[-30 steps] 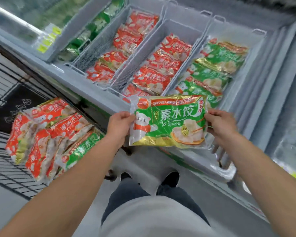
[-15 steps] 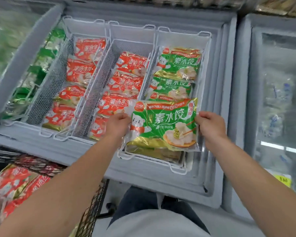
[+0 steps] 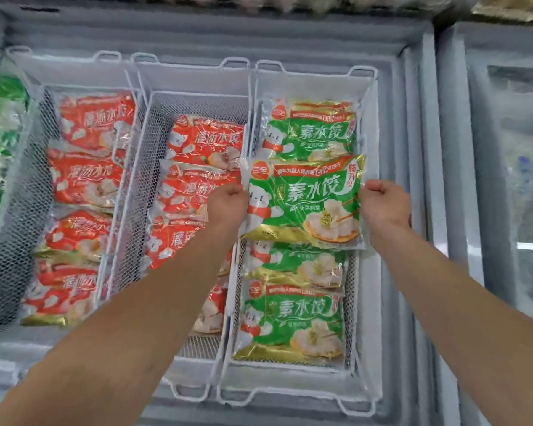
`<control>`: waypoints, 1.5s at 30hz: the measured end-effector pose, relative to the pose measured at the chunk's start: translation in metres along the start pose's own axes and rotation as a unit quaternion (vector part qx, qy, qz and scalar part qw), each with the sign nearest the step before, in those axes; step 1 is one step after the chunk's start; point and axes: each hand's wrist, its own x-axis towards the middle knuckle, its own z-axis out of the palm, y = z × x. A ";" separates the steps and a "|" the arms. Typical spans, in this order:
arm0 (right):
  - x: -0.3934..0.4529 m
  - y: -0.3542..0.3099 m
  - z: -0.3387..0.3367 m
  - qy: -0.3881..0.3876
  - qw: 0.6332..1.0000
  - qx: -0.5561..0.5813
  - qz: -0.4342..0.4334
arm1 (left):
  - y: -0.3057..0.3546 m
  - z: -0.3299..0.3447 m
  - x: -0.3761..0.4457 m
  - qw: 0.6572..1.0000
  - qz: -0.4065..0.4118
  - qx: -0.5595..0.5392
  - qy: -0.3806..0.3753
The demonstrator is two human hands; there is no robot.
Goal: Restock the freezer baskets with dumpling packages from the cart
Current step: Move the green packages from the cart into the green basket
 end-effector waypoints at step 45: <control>-0.246 0.116 -0.075 -0.355 0.783 -0.301 -0.412 | -0.174 -0.121 -0.328 0.987 0.063 0.002 0.149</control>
